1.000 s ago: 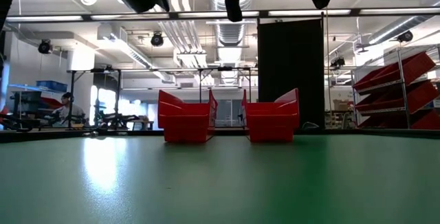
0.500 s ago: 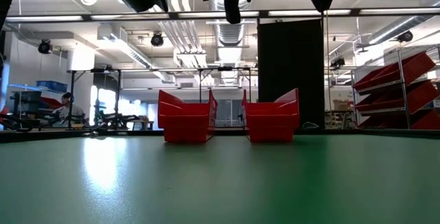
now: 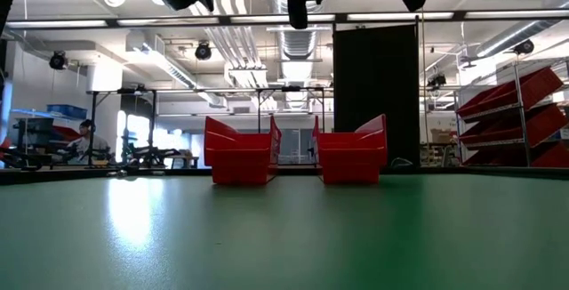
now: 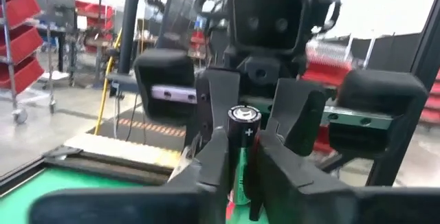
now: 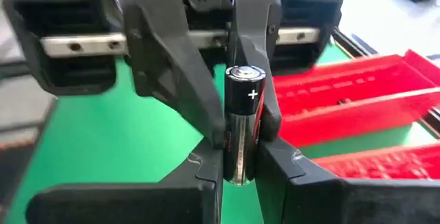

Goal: Sort batteries
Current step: Put the silver battery into the right red bin

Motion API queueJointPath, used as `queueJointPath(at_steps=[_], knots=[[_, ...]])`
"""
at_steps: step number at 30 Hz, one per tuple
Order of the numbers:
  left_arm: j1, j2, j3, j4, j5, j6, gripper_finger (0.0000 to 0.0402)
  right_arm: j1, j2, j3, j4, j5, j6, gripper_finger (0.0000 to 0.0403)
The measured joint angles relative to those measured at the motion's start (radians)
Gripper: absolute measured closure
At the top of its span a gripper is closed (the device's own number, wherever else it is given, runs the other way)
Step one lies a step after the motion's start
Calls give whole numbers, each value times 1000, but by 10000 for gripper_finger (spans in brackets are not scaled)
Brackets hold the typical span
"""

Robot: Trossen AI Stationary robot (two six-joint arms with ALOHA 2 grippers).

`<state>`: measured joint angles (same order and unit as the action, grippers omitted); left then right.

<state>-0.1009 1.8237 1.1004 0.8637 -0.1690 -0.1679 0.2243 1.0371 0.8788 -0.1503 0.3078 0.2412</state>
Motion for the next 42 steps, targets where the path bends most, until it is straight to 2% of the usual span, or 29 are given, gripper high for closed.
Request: queueJointPath(at_steps=[6,11,16,19,21,24,26,28,31,34,42], knots=[[6,-58,-5,-138,-1,44,257,-3,102,126,-181,10,-14,361],[-6,-250,-19,-477,-10,100,188,-18,197,273,-386,38,-55,361],[-79,-474,-35,-800,-131,67,160,-82,321,393,-606,47,-127,361],[-174,-540,-87,-853,-227,31,158,-138,402,434,-663,32,-197,361],[-255,-567,-151,-789,-331,27,158,-182,458,452,-687,25,-264,361],[-383,-569,-282,-588,-523,38,157,-258,540,477,-714,-15,-368,361],[-455,-545,-373,-374,-633,77,157,-310,587,487,-710,-82,-421,359],[-507,-516,-458,-144,-702,127,157,-356,639,501,-702,-126,-454,358],[-527,-450,-558,139,-714,183,157,-405,711,513,-711,-134,-479,358],[-524,-411,-612,304,-726,245,157,-444,761,526,-710,-141,-491,358],[-529,-427,-656,338,-725,240,157,-522,870,525,-694,-211,-515,357]])
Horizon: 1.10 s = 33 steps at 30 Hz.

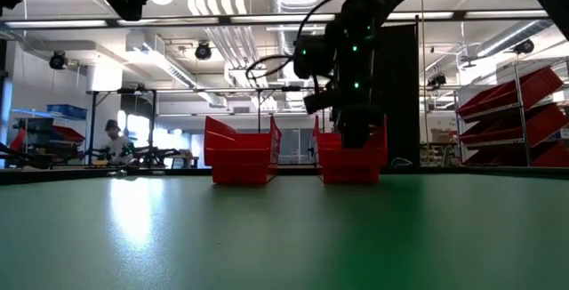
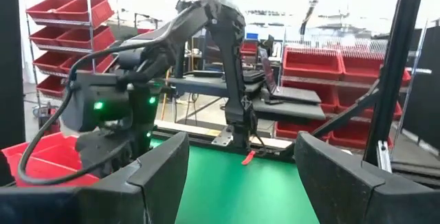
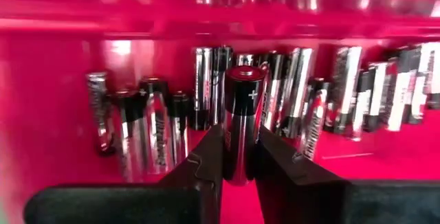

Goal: Sort batteries
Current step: Put the silver battery into the right red bin

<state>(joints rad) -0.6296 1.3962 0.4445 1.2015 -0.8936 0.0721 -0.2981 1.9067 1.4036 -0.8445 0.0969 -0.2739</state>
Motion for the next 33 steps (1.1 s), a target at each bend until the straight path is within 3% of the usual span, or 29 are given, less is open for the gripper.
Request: queueJointPath(at_steps=[9,17,21,26,33], knots=[[0,-3,0,-13,-16,14,157,-19,50,1,13,1,-17,336],[0,-4,0,-13,-25,14,157,-19,49,-1,45,8,-15,271],[1,-4,0,-14,-82,3,157,-17,41,32,0,11,-15,239],[10,-5,0,-78,-80,-47,157,13,-45,84,-14,11,-12,208],[67,-5,0,-151,54,-174,157,129,-307,66,-20,11,106,191]])
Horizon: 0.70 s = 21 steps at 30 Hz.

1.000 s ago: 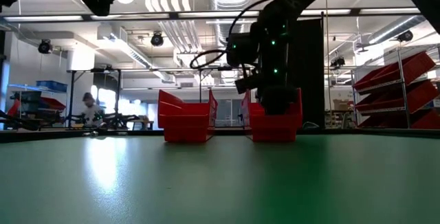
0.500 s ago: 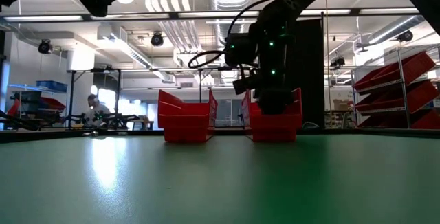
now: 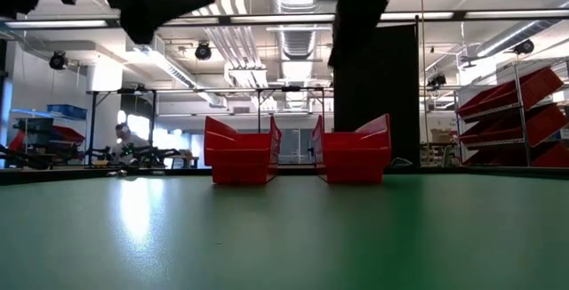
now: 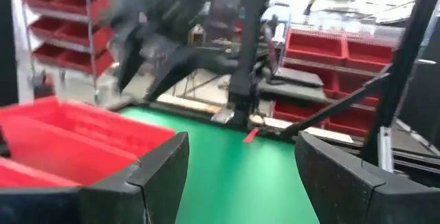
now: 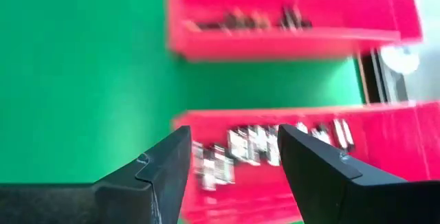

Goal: Sort batteries
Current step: Put the silver battery into the right red bin

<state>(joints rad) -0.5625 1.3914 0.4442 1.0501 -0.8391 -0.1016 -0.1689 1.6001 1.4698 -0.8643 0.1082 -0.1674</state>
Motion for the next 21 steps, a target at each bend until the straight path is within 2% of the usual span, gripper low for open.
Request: queueJointPath(at_steps=[6,9,11,13,16,21], knots=[[137,7,0,-171,111,-193,157,185,-227,-78,96,16,120,193],[225,4,0,-208,153,-224,157,281,-315,-147,178,49,159,191],[300,-21,0,-222,223,-219,157,336,-355,-199,222,58,190,191],[390,-69,0,-264,319,-216,157,385,-384,-251,263,75,232,192],[559,-169,0,-431,412,-242,157,447,-407,-333,326,104,310,195],[863,-327,55,-792,420,-284,157,546,-405,-496,467,125,429,199]])
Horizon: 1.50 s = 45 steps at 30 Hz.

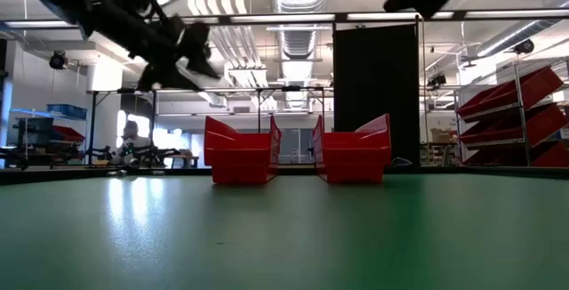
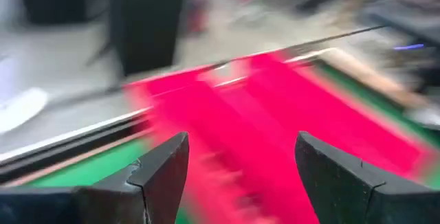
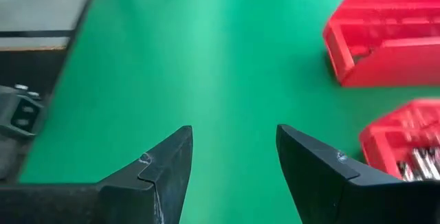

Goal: Sort batteries
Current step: Put the silver battery into the right red bin

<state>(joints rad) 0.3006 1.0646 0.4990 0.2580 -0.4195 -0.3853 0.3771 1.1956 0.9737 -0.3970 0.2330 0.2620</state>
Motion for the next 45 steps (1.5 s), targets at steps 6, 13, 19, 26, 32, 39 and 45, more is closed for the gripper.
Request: queueJointPath(at_steps=[6,13,19,26,32,39,45], knots=[[331,27,202,-657,-9,-247,157,53,34,-112,104,117,93,197],[537,206,390,-1048,-1,-274,157,61,63,-126,154,161,133,197],[640,399,527,-1123,181,-184,159,98,69,-126,192,161,133,202],[787,634,677,-1253,295,-167,186,185,69,-126,199,177,167,204],[804,785,811,-1361,248,-214,203,284,69,-126,193,278,198,201],[846,937,963,-1522,245,-243,192,347,69,-126,169,321,255,195],[866,1053,1035,-1598,255,-231,170,385,69,-126,28,384,421,196]])
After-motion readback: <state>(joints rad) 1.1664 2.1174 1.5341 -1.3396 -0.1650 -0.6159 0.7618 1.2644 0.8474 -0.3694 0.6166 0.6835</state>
